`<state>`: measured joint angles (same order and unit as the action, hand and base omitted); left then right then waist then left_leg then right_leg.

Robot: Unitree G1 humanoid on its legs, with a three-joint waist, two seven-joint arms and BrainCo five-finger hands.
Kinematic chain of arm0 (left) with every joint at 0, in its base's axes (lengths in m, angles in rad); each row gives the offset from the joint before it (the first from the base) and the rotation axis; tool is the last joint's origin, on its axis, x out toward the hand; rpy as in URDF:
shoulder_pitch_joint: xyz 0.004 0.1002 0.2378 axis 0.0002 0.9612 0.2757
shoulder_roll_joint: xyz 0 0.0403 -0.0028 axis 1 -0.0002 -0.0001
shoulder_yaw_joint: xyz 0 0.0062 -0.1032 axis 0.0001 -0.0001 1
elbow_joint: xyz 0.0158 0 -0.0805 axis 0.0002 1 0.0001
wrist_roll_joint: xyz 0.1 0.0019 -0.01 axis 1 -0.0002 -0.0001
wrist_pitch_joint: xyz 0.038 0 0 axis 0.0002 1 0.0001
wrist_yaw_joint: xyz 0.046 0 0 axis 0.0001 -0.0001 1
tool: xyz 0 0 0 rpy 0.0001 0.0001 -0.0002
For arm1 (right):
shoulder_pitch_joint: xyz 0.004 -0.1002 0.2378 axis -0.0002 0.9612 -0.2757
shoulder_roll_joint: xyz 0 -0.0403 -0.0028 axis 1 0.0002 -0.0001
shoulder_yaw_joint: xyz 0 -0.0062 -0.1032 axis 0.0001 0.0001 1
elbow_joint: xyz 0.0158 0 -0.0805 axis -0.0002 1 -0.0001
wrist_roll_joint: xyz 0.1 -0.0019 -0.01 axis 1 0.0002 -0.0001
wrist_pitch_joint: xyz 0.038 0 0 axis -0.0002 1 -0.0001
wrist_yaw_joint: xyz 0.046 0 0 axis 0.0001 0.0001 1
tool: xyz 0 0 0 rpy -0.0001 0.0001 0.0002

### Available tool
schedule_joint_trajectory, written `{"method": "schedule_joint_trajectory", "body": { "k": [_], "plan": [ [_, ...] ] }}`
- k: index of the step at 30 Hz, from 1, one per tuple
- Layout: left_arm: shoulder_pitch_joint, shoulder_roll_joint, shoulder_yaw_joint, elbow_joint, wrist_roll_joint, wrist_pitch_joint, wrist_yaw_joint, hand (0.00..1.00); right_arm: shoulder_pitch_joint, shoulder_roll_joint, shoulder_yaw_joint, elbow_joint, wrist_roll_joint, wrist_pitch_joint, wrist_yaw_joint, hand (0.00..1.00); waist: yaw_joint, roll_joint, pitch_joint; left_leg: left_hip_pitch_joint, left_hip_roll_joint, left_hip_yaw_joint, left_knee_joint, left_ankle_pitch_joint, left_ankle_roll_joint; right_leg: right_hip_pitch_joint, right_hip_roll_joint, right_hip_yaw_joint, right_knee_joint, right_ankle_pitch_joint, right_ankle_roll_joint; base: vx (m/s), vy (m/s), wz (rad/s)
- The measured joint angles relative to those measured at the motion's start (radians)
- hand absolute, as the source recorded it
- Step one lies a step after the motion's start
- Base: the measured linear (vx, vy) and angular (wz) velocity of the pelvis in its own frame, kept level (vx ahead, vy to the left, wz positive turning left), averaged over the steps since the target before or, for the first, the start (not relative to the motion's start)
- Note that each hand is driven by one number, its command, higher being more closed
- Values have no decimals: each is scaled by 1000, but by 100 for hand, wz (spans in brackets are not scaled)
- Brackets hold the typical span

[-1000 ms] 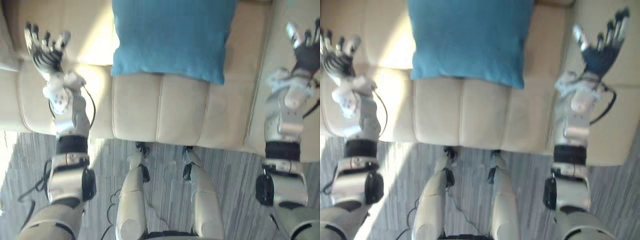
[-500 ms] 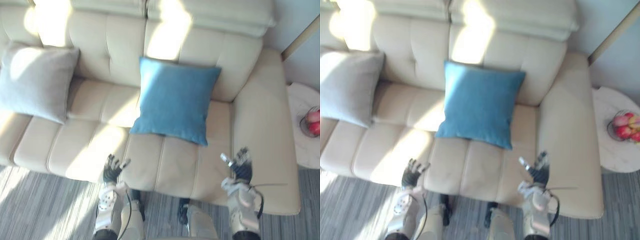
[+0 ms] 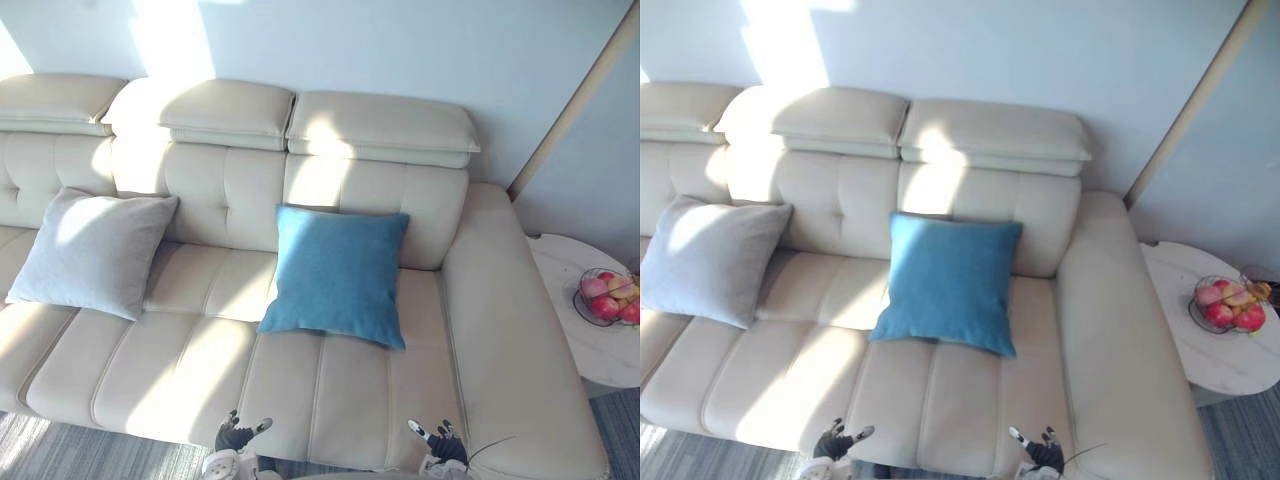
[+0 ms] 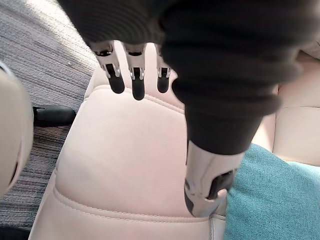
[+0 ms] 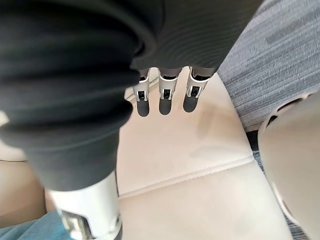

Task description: Pick up cushions and gather them together orderly.

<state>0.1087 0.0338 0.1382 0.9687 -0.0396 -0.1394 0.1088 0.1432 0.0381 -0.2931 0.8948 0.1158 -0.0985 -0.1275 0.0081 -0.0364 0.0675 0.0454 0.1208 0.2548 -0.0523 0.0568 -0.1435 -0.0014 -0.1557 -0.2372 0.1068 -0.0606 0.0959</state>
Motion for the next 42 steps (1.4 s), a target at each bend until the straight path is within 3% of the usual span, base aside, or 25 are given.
{"method": "schedule_joint_trajectory", "body": {
  "k": [3,5,6,7,8,10,11,12,13,14,15,16,17,18,19,21,22,23,26,28,30,32,37,42],
  "plan": [
    [-21,19,-13,5,2,0,2,0,-37,3,22,0,-17,11,-3,0,1,-19,29,-1,5,37,9,-1,1,-44,-7,30,67,2,1,-94,26,-28],
    [-50,28,-20,5,19,3,3,0,-50,5,33,-5,-34,12,-6,0,-1,-36,36,-50,9,43,60,-15,26,-94,-15,30,105,27,8,-143,18,-9],
    [-65,9,-6,0,19,4,4,0,-74,-1,31,-12,-35,15,-10,0,16,-9,50,-94,50,50,91,-16,49,-134,-10,20,216,-1,5,-122,19,-8],
    [-70,9,-5,0,19,6,6,0,-74,2,32,-16,-35,15,-10,0,12,-12,50,-108,51,45,111,-14,48,-153,-27,13,337,-48,-4,-90,-29,17],
    [-76,12,-5,-15,18,13,7,0,-65,6,36,-16,-35,16,-9,0,6,-28,46,-122,43,20,154,-19,57,-150,-60,11,540,-95,20,-51,-52,36],
    [-70,25,1,-40,16,16,18,0,-64,9,61,-13,-35,16,-9,0,12,-49,35,-181,39,1,226,-24,65,-127,-79,29,671,-103,40,-106,-162,31],
    [-74,28,18,-54,15,16,21,0,-92,9,70,-6,-36,16,-8,0,25,-63,38,-227,48,-5,276,-24,65,-117,-69,37,646,-150,83,-177,-211,11],
    [-78,23,31,-55,15,17,22,0,-105,5,68,-5,-35,16,-8,0,31,-55,47,-236,53,-3,287,-23,64,-120,-59,29,630,-158,84,-230,-168,-18],
    [-81,9,41,-55,13,20,24,0,-128,-6,67,-6,-36,16,-12,0,45,-30,58,-247,76,-3,291,-15,58,-114,-31,24,589,-171,77,-292,-161,-49],
    [-57,-18,40,-72,5,15,25,0,-134,-20,71,-14,-37,15,-26,0,80,-5,55,-269,104,18,281,14,49,-81,8,13,486,-240,30,-243,-115,-46],
    [-55,-17,36,-75,3,13,25,0,-142,-20,72,-16,-37,13,-30,0,83,-7,55,-282,106,18,284,20,42,-83,7,6,473,-266,23,-307,-248,-26],
    [-71,-17,28,-69,-4,17,25,0,-154,-27,77,-15,-36,12,-35,0,81,-7,67,-319,104,11,287,48,24,-87,11,-9,421,-320,-20,-242,-192,5],
    [-74,-17,24,-67,-5,17,25,0,-160,-32,82,-15,-37,12,-37,0,81,2,74,-326,106,7,281,61,25,-86,21,-12,403,-326,-31,-377,-259,15],
    [-74,-26,18,-64,-5,16,25,0,-172,-46,94,-13,-37,11,-44,0,75,36,91,-328,125,-16,239,110,20,-82,51,-39,377,-310,-63,-332,-125,28],
    [-66,-32,12,-62,-11,16,25,0,-162,-47,95,-7,-37,12,-48,0,68,43,89,-322,132,-26,187,146,11,-89,59,-70,367,-293,-91,-371,-105,49],
    [-65,-25,5,-67,-14,15,24,0,-144,-38,89,-4,-37,16,-50,0,60,36,95,-329,133,-40,233,117,0,-87,49,-103,358,-281,-113,-292,-25,42],
    [-60,-23,0,-72,-14,14,24,0,-138,-41,74,-5,-38,16,-50,0,52,28,96,-332,108,-60,364,21,29,-88,28,-116,340,-258,-118,-184,1,26],
    [-58,-23,0,-73,-14,14,24,0,-138,-41,68,-5,-38,16,-50,0,48,28,96,-332,104,-63,401,-10,35,-90,23,-118,334,-250,-116,-255,81,21],
    [-59,-27,0,-64,-12,15,23,0,-127,-39,60,-3,-40,17,-41,0,48,31,92,-298,97,-81,632,-231,30,-126,4,-105,309,-191,-95,-144,161,-1],
    [-62,-30,1,-49,-12,16,22,0,-122,-41,56,14,-43,17,-33,0,46,40,86,-258,82,-76,575,-267,6,-138,4,-88,301,-169,-66,-100,223,-4],
    [-54,-6,0,-25,-13,19,22,0,-121,-25,50,87,-65,29,-16,0,41,14,60,-205,24,-60,437,-218,11,-110,-5,-63,176,-99,-33,-140,185,-10],
    [-40,3,0,-17,-13,20,22,0,-112,-25,35,111,-75,31,-8,0,33,0,40,-174,-9,-49,362,-185,29,-74,-13,-52,83,-45,-26,-56,144,-4],
    [-36,23,-1,21,-13,24,18,0,-113,-40,-2,143,-77,31,-8,0,26,-5,19,-166,-46,-53,333,-172,49,-41,-21,-37,-9,23,-20,-56,95,0],
    [-24,29,1,45,-9,38,12,0,-117,-42,-31,153,-77,39,-6,0,26,13,8,-150,-55,-67,332,-167,55,-9,-14,-33,-52,45,-19,0,0,0]
  ]
}}
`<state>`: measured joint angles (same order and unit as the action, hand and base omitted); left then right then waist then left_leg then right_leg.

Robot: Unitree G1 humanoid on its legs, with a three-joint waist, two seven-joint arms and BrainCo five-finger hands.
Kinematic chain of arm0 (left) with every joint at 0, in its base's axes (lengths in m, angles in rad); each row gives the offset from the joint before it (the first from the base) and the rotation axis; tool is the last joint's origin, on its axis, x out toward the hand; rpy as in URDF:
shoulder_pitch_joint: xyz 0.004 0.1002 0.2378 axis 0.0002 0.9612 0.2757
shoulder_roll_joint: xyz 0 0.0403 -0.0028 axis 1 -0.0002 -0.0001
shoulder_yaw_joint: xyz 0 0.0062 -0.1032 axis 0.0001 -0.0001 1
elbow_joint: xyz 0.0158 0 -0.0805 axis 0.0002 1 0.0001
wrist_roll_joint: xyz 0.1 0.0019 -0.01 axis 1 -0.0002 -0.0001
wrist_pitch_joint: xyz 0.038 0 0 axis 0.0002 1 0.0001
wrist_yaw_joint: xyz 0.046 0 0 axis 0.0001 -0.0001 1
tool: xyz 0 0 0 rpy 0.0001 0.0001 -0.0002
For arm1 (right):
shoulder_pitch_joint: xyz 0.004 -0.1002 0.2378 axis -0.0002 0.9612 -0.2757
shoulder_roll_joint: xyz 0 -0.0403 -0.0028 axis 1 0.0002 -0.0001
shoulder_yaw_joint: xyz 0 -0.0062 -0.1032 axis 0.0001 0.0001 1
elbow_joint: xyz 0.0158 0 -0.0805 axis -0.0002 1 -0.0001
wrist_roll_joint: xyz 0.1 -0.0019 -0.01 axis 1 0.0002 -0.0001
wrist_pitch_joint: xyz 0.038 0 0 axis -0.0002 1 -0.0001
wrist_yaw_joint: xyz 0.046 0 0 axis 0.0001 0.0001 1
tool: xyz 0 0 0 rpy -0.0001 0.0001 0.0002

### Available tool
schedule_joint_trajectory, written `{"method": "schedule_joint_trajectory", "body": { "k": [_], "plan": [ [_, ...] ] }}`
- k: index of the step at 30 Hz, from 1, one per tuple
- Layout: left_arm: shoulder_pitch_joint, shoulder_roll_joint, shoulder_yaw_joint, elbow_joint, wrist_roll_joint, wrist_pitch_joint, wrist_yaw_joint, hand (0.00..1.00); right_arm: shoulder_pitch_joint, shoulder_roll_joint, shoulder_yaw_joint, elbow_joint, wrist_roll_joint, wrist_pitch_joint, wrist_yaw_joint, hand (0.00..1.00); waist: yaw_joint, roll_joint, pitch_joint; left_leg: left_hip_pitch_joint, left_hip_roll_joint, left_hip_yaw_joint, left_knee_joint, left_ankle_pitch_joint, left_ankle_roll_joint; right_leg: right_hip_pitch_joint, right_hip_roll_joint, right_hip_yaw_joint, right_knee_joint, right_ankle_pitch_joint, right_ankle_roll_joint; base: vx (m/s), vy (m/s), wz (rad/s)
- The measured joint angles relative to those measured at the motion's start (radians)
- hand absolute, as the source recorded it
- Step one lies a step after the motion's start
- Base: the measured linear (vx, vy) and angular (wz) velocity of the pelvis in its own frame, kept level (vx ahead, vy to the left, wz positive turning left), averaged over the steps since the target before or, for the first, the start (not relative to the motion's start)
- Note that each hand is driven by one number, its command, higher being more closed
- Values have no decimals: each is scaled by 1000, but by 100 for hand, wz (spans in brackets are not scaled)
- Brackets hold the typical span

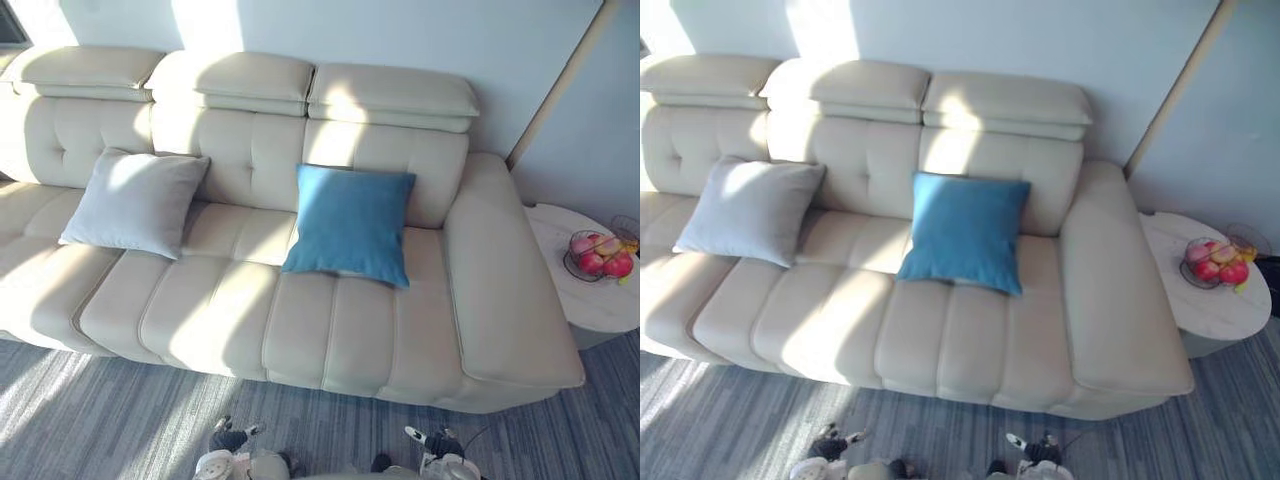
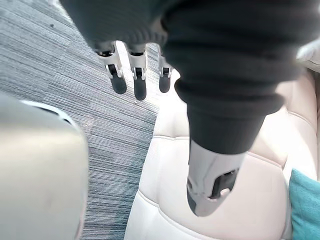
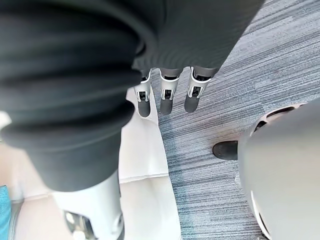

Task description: Pick up cushions and gather them together orderly.

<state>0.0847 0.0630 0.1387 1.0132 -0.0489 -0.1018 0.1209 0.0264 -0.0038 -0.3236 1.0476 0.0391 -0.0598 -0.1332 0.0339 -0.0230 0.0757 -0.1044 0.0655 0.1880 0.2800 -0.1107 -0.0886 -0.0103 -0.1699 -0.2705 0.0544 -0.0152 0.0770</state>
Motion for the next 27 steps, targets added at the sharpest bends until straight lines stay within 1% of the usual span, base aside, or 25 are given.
{"method": "schedule_joint_trajectory", "body": {
  "k": [1,2,8,11,14,16,18,21,23,24,25,26,27],
  "plan": [
    [5,-1,0,0,3,0,-2,0,-1,0,-14,0,0,0,2,0,0,4,-6,3,-1,-13,-1,0,0,7,3,0,-12,4,0,0,0,0],
    [-3,2,0,38,10,0,-17,0,-25,-37,-27,31,0,0,6,0,-3,3,-10,106,-15,-58,-103,-7,-4,76,15,12,-45,-12,-18,0,0,0],
    [-3,2,2,38,9,0,-17,0,-25,-37,-26,31,0,0,6,0,-2,2,-10,108,-13,-52,-103,-7,-4,75,15,16,-45,-12,-18,0,0,-2],
    [-2,1,30,41,5,0,-19,0,-24,-37,-23,37,-1,3,5,0,-1,-1,-8,121,-9,-38,-105,-7,-4,81,17,21,-49,-8,-13,-3,-2,-12],
    [3,2,55,42,-18,0,-21,0,-12,-38,-6,39,-7,16,3,0,-1,-4,-6,124,-5,-34,-106,-7,-5,83,19,23,-54,-3,-6,-17,-9,-4],
    [5,3,81,50,-37,1,-28,0,-2,-39,13,45,-37,25,-1,0,-2,-5,-4,126,-2,-32,-102,-7,-5,97,21,21,-60,2,-6,0,0,0],
    [4,5,91,56,-56,1,-31,0,0,-37,20,60,-40,31,-3,0,-6,-8,9,136,4,-33,-99,-7,-5,103,21,17,-60,3,-6,-34,-9,2],
    [2,6,108,55,-71,1,-38,0,4,-36,24,69,-39,36,-6,0,-15,-15,26,129,10,-34,-83,-9,-8,104,21,8,-59,6,-1,-88,-7,2],
    [1,5,109,36,-71,2,-38,0,-5,-36,25,67,-39,37,-9,0,-18,-15,46,99,16,-34,-30,-30,-20,87,30,37,-56,15,0,-98,24,-16],
    [1,5,109,35,-71,2,-39,0,-7,-36,25,67,-40,37,-10,0,-17,-15,49,91,17,-37,-15,-35,-18,82,32,43,-56,17,1,-121,48,-27],
    [-4,6,109,34,-71,1,-39,0,-11,-36,25,65,-40,37,-14,0,-17,-16,53,64,16,-69,20,-43,-17,62,34,59,-57,23,4,-124,64,-45],
    [-14,3,110,30,-73,1,-39,0,-17,-38,25,64,-40,37,-21,0,-16,-12,59,48,13,-114,47,-61,-20,41,39,89,-56,33,5,-97,61,-52],
    [-16,2,110,30,-74,1,-39,0,-20,-38,24,61,-41,37,-22,0,-16,-9,64,47,15,-118,56,-70,-20,36,42,100,-56,37,5,-90,102,-77]
  ]
}}
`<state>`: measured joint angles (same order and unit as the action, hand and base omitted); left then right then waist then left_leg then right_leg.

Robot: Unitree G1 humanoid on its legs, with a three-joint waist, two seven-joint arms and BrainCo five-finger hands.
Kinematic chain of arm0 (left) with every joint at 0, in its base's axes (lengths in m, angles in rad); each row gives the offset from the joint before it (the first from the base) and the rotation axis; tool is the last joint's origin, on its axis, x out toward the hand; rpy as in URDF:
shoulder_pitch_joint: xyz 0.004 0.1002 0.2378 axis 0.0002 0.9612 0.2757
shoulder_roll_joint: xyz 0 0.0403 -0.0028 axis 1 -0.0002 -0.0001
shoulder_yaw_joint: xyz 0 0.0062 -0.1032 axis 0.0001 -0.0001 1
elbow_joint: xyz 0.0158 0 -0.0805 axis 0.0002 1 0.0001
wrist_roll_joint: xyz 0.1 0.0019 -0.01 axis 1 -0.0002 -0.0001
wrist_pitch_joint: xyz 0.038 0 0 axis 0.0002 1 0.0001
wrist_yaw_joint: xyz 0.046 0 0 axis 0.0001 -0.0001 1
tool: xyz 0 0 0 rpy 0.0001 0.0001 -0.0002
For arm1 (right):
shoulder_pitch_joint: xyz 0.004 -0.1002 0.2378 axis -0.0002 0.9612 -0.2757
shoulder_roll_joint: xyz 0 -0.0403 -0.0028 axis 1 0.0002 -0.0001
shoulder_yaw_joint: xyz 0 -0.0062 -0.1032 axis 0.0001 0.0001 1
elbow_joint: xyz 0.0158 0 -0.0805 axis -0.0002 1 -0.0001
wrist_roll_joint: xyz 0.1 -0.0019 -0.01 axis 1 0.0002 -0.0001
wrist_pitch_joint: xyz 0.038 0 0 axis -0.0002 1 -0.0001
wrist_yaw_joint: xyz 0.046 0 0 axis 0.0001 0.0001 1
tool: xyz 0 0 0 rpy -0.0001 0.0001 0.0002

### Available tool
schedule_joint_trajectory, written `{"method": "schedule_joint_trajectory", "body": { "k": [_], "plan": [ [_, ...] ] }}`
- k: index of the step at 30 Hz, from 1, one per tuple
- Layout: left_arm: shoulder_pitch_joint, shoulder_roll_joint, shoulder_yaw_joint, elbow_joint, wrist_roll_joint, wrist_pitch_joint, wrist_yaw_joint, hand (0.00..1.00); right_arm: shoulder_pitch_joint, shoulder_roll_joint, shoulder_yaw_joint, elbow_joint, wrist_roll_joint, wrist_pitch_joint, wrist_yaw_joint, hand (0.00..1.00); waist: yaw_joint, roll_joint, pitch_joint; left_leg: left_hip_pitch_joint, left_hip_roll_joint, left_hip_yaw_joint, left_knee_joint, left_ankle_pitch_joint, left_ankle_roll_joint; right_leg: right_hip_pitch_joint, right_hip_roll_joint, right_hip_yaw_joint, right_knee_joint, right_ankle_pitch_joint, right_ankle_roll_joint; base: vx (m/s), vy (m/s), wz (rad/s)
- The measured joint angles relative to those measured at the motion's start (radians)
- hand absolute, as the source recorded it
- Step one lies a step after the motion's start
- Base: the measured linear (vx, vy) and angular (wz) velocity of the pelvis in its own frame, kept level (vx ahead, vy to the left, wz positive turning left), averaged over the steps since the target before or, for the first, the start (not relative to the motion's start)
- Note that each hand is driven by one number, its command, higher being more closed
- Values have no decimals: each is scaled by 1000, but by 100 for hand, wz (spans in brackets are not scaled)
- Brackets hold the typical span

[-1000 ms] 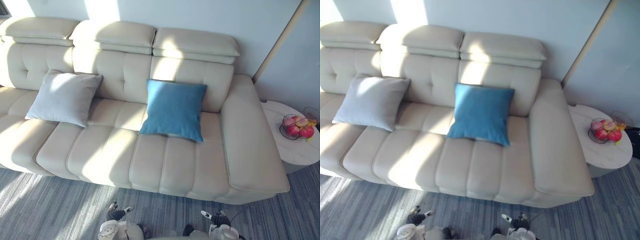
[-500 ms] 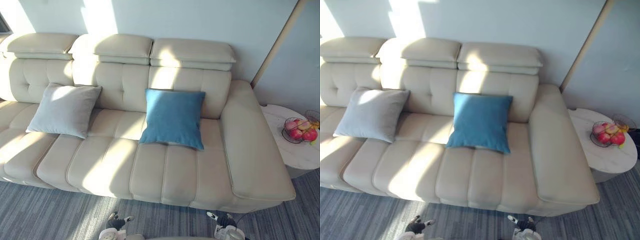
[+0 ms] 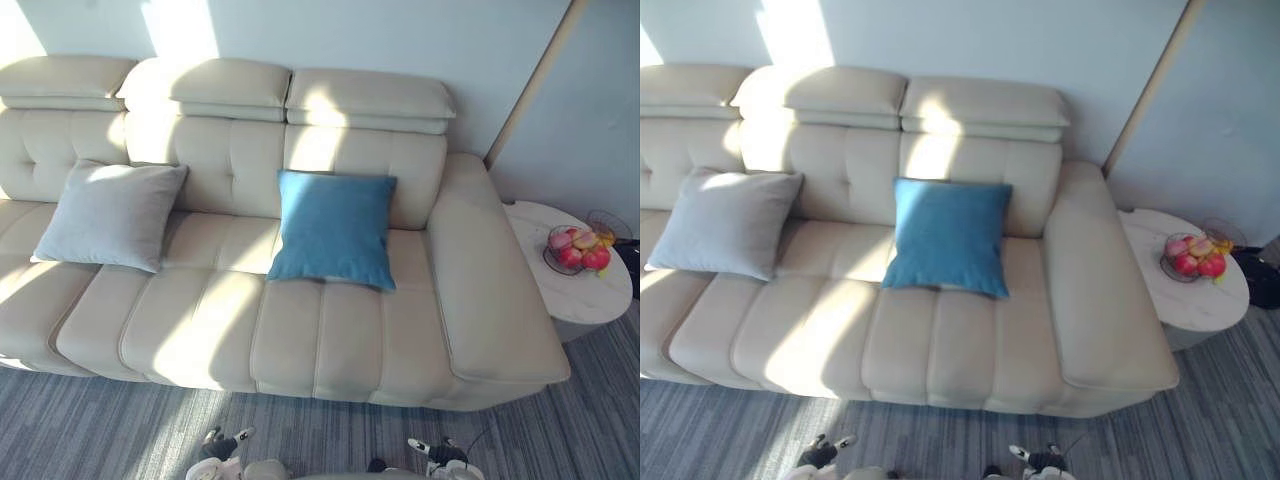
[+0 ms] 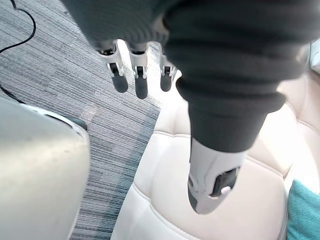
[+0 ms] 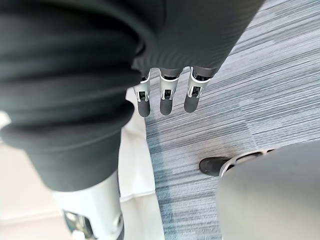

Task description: Pick up cushions and gather them together orderly.

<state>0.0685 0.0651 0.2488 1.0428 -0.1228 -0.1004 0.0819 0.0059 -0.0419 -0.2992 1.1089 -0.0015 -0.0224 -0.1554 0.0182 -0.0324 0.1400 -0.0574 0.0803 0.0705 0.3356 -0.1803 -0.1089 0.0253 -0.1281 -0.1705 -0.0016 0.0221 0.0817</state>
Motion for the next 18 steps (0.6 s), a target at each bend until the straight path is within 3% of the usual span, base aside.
{"method": "schedule_joint_trajectory", "body": {
  "k": [2,6,7,8,9,10,12,13,15,18],
  "plan": [
    [-4,-3,1,-5,-1,0,0,0,-5,11,1,-34,-1,4,-1,0,4,2,9,-12,8,36,38,-37,-2,-45,6,70,11,16,4,-95,159,-112],
    [-11,-12,9,-9,4,3,0,0,-17,29,38,-102,-40,13,-1,0,7,5,26,-12,41,208,108,-104,9,-133,28,219,35,63,-13,-114,158,-140],
    [-8,-13,9,-8,6,4,2,0,-38,37,51,-106,-42,17,0,0,9,19,27,-18,73,306,99,-106,14,-180,6,113,77,48,-92,-184,115,-150],
    [-9,-15,8,-7,5,4,3,0,-52,39,59,-104,-42,20,1,0,10,31,34,-10,97,356,90,-102,20,-221,-13,0,148,37,-107,-157,129,-208],
    [-8,-11,0,-6,7,5,3,0,-66,36,80,-99,-47,21,4,0,15,40,38,24,118,435,48,-77,25,-253,-49,-239,252,-6,-116,-40,88,-156],
    [-8,-8,-1,-5,8,5,3,0,-70,36,80,-94,-49,21,4,0,19,40,38,36,120,459,30,-66,26,-251,-63,-317,279,-24,-123,-7,86,-154],
    [-5,4,0,12,26,8,2,0,-86,26,94,-61,-78,21,4,0,27,39,37,78,123,558,-25,-33,38,-203,-118,-621,368,-96,-185,4,21,-131],
    [-2,8,1,13,28,13,2,0,-90,18,109,-44,-79,21,5,0,28,37,37,89,123,597,-35,-28,36,-172,-136,-717,405,-138,-206,30,-68,-142],
    [-4,25,0,19,28,20,3,0,-101,16,112,-18,-79,24,5,0,32,8,33,97,97,615,-35,-22,25,-163,-123,-716,370,-193,-165,48,-140,-119],
    [-13,19,-1,53,42,23,2,0,-122,-21,111,10,-79,23,4,0,32,50,65,109,126,559,0,-25,21,-162,-29,-609,290,-194,-173,99,-220,-115]
  ]
}}
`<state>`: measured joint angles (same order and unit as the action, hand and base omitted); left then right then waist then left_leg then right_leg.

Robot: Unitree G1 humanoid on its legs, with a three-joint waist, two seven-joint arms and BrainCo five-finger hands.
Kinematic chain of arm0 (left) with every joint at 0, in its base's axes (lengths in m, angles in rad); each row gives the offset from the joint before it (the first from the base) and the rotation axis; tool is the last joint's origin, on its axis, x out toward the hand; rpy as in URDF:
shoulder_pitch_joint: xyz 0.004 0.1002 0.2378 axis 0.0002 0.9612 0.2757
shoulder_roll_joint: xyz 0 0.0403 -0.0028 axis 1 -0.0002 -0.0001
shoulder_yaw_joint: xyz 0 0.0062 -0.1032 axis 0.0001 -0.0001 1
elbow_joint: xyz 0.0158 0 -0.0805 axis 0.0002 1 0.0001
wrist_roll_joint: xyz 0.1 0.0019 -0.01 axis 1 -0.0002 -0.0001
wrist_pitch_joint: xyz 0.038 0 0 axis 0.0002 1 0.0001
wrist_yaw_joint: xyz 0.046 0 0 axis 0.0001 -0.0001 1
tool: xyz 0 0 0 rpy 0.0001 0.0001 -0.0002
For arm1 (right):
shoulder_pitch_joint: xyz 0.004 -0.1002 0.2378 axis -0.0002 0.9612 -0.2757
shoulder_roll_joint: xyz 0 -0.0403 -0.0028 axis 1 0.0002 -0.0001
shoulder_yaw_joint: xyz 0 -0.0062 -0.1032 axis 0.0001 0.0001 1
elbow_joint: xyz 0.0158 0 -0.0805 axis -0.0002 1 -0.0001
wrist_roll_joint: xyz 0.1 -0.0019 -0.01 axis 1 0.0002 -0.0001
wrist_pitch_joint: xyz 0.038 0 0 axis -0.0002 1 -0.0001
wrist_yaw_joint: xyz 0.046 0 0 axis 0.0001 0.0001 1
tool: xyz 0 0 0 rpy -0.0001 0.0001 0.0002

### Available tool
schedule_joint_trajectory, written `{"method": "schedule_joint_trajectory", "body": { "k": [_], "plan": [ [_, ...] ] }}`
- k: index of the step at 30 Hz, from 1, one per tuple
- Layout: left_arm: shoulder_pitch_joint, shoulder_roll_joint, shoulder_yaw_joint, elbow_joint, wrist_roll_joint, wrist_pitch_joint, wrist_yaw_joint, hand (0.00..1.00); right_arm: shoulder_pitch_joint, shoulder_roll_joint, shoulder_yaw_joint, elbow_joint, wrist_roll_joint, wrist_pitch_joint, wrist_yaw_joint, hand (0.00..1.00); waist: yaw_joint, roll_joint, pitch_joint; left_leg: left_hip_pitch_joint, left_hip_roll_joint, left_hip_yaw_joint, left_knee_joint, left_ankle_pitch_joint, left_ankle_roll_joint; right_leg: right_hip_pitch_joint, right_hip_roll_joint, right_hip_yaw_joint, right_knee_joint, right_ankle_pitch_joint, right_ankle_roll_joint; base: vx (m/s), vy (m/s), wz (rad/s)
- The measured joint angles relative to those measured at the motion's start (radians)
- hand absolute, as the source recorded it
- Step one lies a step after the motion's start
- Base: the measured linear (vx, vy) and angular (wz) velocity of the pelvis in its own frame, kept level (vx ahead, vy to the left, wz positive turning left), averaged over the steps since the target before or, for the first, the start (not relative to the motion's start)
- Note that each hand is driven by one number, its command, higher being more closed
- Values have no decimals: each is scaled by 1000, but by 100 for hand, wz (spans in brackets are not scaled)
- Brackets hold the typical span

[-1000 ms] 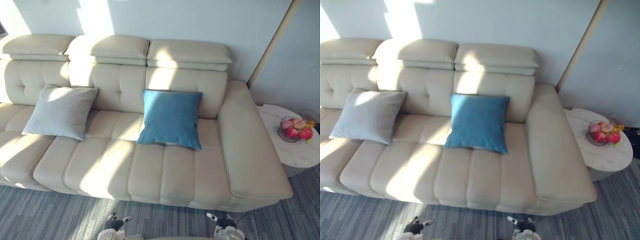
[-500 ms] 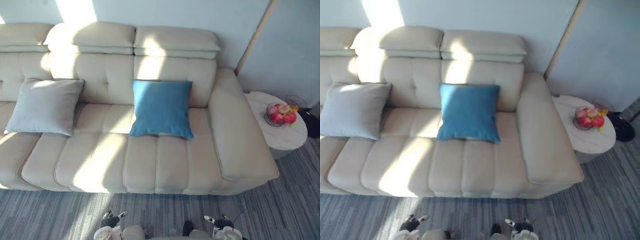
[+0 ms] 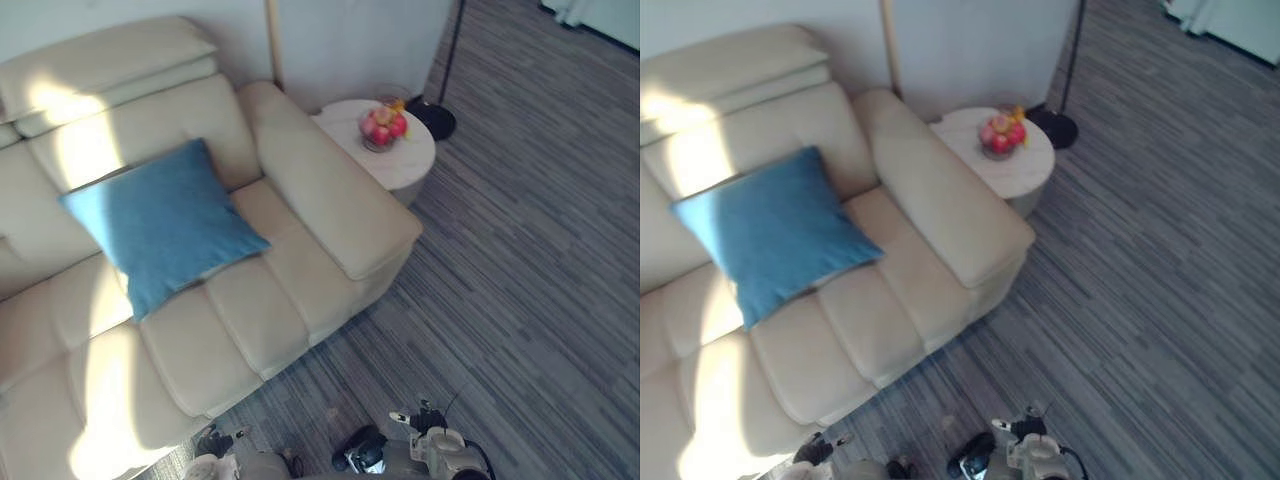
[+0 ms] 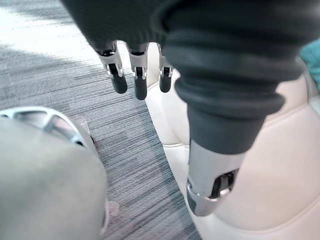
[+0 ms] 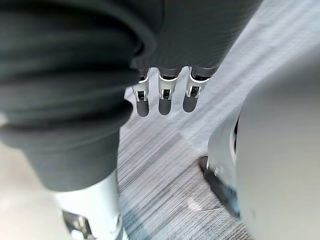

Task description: Pick up cushions and gather them together orderly.

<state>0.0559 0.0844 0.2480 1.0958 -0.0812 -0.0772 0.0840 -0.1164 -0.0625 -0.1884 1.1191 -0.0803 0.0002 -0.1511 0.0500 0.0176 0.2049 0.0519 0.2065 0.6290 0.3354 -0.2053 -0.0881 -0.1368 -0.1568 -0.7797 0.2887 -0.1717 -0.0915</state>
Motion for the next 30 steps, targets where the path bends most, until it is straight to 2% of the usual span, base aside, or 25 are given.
{"method": "schedule_joint_trajectory", "body": {
  "k": [2,3,4,5,6,7,8,9,11,12,13,14,15,16,18,20,21,22,23,24,25,26,28,29,30],
  "plan": [
    [3,9,4,7,1,-1,-1,0,27,-2,6,1,1,0,-5,0,-1,12,12,-77,124,-72,291,4,12,56,101,70,-97,-14,15,38,-266,-91],
    [7,9,7,7,0,-1,-1,0,29,-1,9,2,1,0,-6,0,2,17,16,-102,156,-99,373,3,29,75,126,88,-118,-11,10,13,-240,-98],
    [20,0,17,5,-11,-4,-1,0,26,-3,21,12,3,0,-8,0,13,26,21,-154,193,-178,529,-26,77,102,174,143,-144,-12,6,62,-147,-147],
    [31,0,20,-5,-21,-3,-2,0,12,-17,38,35,3,-1,-12,0,25,21,26,-223,131,-323,598,-68,36,112,197,208,-155,-14,3,87,-88,-147],
    [33,0,18,-9,-24,-3,-2,0,0,-17,36,41,3,1,-13,0,28,19,30,-237,105,-365,590,-78,20,115,200,228,-155,-14,4,135,-22,-162],
    [35,-5,8,-25,-41,-3,-2,0,-9,-17,34,42,5,2,-19,0,32,10,54,-273,18,-482,537,-104,-10,131,208,293,-156,-14,4,146,14,-143],
    [35,-4,6,-29,-52,-3,-3,0,-7,-17,34,41,5,3,-20,0,42,10,66,-306,-41,-563,464,-117,-11,141,216,342,-156,-14,4,148,29,-142],
    [35,-5,6,-29,-57,-2,-3,0,-6,-17,33,39,5,4,-21,0,45,10,66,-319,-58,-591,433,-117,-11,141,218,359,-156,-14,4,155,69,-121],
    [36,-21,10,-48,-71,-1,-3,0,1,-13,19,30,7,5,-26,0,64,10,66,-363,-145,-737,271,-112,-16,140,222,438,-149,-15,5,220,118,-127],
    [37,-29,18,-62,-79,-1,-3,0,1,-3,-2,24,11,5,-26,0,76,11,69,-366,-199,-859,168,-87,-21,140,221,505,-127,-23,10,234,131,-135],
    [38,-31,26,-65,-79,-2,-3,0,2,2,-5,21,12,5,-27,0,83,14,69,-361,-217,-910,125,-66,-16,140,220,533,-110,-24,10,252,146,-153],
    [38,-43,33,-65,-80,-2,-3,0,11,14,-6,3,13,5,-27,0,92,20,66,-351,-219,-953,81,-13,1,136,222,579,-75,-42,19,203,129,-143],
    [45,-51,42,-64,-81,-3,-3,0,29,24,-7,-15,13,3,-26,0,101,27,64,-326,-197,-914,86,68,-6,131,229,618,-31,-73,35,312,210,-162],
    [45,-45,61,-69,-82,-3,-6,0,45,60,-8,-40,14,4,-25,0,106,5,58,-318,-189,-845,124,36,2,123,208,651,13,-111,61,266,187,-146],
    [43,-47,92,-74,-81,-3,-8,0,69,102,-4,-88,15,-3,-22,0,116,-25,46,-313,-172,-741,181,-29,34,89,151,617,102,-163,84,270,209,-150],
    [34,-35,87,-69,-79,3,-8,0,60,122,-4,-86,24,-9,-16,0,126,-41,47,-274,-143,-610,218,-86,63,34,27,472,273,-169,148,222,221,-179],
    [32,-32,83,-70,-77,3,-7,0,57,124,-4,-80,26,-8,-15,0,125,-41,50,-251,-132,-572,221,-97,69,31,-24,385,318,-167,154,189,214,-153],
    [28,-25,71,-68,-76,3,-7,0,57,124,-4,-78,41,-8,-14,0,121,-40,51,-226,-110,-529,223,-109,74,36,-76,260,338,-160,140,141,163,-137],
    [19,-16,67,-68,-76,1,-7,0,51,123,-4,-75,42,-8,-13,0,121,-38,51,-212,-77,-489,224,-121,70,36,-96,162,311,-135,113,102,103,-133],
    [11,-9,68,-65,-76,2,-7,0,39,123,-4,-66,42,-8,-13,0,121,-33,56,-203,-55,-464,221,-128,63,32,-95,121,271,-117,99,81,62,-129],
    [0,4,68,-63,-76,3,-7,0,20,121,-4,-43,42,-8,-13,0,120,-48,61,-184,-34,-426,211,-129,63,28,-94,89,204,-85,102,60,-10,-126],
    [-3,12,60,-60,-70,5,-7,0,13,112,-4,-26,42,-8,-13,0,120,-52,59,-157,-8,-386,188,-141,41,20,-91,70,160,-32,98,56,-49,-120],
    [-4,18,28,-59,-56,4,-6,0,6,88,-5,-7,42,-8,-13,0,120,-53,58,-125,21,-329,151,-136,21,16,-99,0,142,-18,95,72,-128,-107],
    [-11,20,12,-55,-49,4,-6,0,4,67,-6,1,42,-7,-14,0,118,-58,56,-108,28,-309,117,-135,-1,14,-106,-51,143,-19,77,91,-146,-84],
    [-17,23,6,-50,-44,5,-4,0,5,58,-9,2,42,-7,-14,0,113,-62,55,-101,28,-309,100,-137,-10,10,-100,-52,143,-26,64,118,-167,-55]
  ]
}}
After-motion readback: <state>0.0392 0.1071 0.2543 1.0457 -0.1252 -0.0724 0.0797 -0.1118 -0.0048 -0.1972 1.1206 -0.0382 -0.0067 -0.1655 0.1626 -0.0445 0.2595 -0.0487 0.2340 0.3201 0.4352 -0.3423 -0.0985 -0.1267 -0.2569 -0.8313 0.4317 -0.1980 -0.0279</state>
